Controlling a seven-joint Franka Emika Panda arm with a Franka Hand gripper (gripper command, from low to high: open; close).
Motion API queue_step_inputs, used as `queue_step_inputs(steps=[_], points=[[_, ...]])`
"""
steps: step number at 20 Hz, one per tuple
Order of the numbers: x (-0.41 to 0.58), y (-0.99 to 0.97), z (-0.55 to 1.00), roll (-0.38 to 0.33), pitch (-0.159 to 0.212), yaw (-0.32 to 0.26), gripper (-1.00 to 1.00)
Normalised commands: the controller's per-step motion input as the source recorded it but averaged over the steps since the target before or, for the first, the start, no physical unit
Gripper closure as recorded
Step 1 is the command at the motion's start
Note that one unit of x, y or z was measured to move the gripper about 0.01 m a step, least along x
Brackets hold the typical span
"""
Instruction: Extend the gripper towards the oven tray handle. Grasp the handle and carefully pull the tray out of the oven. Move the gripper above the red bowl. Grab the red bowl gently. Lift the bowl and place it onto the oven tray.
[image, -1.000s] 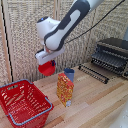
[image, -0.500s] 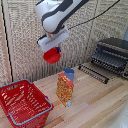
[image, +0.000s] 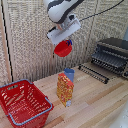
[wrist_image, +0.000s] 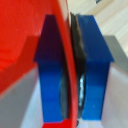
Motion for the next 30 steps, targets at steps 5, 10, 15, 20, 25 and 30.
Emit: queue_step_inputs(steps=[5, 10, 15, 20, 25, 30], points=[[-0.06, -0.54, 0.04, 0.0, -0.008, -0.248, 1.0], [-0.038, -0.75, 0.12, 0.018, -0.003, -0.152, 1.0], [-0.001, -0.77, 0.1, 0.104, -0.011, -0.086, 1.0], [-0.021, -0.64, 0.17, 0.166, 0.0, -0.092, 1.0], [0.014, -0.36, 0.16, 0.234, -0.055, -0.142, 1.0], [0.064, -0.13, 0.06, 0.245, -0.152, -0.175, 1.0]])
